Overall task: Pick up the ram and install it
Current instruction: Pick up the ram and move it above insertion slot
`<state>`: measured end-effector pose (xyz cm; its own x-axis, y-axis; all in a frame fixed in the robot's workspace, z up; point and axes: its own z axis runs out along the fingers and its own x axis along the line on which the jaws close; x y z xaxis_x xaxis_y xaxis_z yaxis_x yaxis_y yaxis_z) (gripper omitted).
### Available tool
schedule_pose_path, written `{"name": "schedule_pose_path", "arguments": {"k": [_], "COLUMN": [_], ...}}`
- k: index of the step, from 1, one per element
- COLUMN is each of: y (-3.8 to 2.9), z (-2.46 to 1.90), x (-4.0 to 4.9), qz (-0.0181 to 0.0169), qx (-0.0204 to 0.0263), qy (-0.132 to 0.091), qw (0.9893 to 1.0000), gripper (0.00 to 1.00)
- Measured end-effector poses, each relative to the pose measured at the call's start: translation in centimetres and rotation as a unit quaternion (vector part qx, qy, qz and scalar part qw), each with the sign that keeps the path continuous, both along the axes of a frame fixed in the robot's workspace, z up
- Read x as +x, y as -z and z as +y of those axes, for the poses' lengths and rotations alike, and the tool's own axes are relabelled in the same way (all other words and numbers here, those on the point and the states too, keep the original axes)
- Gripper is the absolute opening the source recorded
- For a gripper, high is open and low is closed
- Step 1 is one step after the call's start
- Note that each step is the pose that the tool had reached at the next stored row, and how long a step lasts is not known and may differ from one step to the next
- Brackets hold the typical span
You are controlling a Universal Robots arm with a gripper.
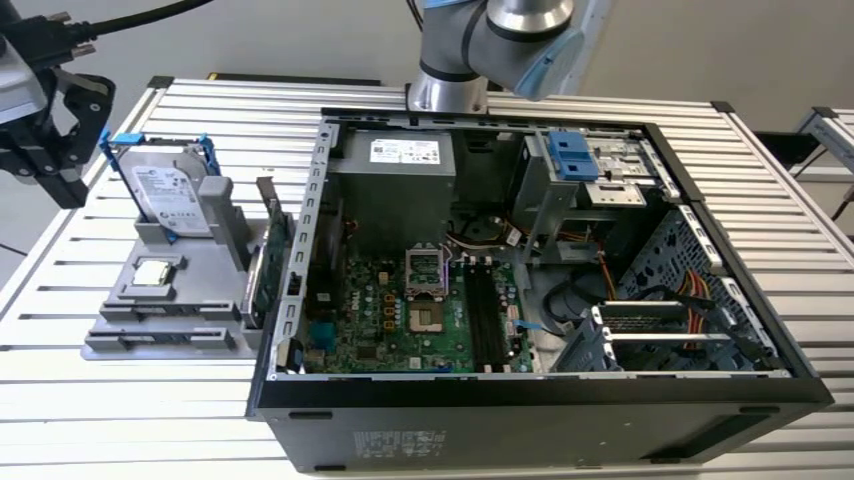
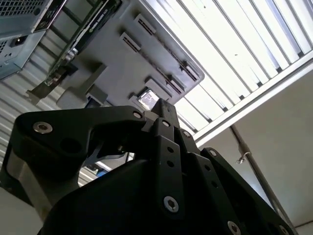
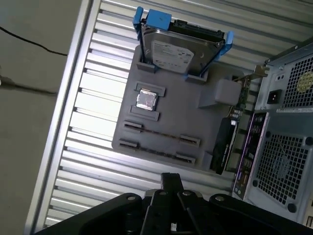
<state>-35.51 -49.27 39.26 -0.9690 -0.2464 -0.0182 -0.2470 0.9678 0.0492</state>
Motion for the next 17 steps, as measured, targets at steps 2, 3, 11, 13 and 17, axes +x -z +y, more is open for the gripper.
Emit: {"name": "schedule_pose_path", "arguments": {"k": [2,3,11,13,17], "y": [-0.01,-0.01,0.00,0.00,-0.01], "z": [0.00,0.00,0.00,0.00,0.00], "x": [0.00,0.00,0.00,0.00,0.00], "qz": [0.0000,0.0000,0.0000,0.0000,0.0000], "qx": [-0.0001,0.0000,0.0000,0.0000,0.0000], "qy": [-0.007,-0.010,-0.039,-0.047,-0.061], "qw": [1.0000,0.9999,0.9992,0.9989,0.9981], "gripper": [0.00,0.00,0.00,0.00,0.00]}}
